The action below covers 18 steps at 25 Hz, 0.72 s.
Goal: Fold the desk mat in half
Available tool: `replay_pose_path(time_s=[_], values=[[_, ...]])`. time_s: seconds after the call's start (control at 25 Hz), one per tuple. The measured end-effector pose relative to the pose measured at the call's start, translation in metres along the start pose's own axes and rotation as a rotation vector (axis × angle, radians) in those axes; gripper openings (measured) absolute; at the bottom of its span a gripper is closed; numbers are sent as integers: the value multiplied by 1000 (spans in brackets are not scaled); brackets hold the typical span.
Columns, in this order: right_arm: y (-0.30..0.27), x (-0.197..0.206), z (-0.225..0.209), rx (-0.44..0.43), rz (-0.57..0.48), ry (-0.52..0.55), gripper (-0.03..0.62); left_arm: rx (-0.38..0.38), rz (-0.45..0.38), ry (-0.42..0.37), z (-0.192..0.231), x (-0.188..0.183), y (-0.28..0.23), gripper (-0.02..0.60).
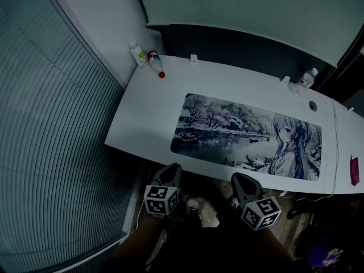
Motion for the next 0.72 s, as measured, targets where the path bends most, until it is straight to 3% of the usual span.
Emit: replay_pose_path(time_s=[0.12,0.24,0.72], values=[[-8,-2,-6,-15,25,2,25,-35,37,12,10,4,-14,90],[-14,-4,-11,-32,47,-3,25,-70,64,20,20,5,-29,122],[-13,-9,-44,-26,74,-31,25,-151,188,-5,49,10,-85,195]])
Point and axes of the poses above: the fingertips, and each gripper's own axes: y backward along the fingers, z to its left, x out of its underside, the point moved 8 cm from there along y, backward along the fingers, and after that the axes turned 8 degrees about -y, right-handed, at the moved point
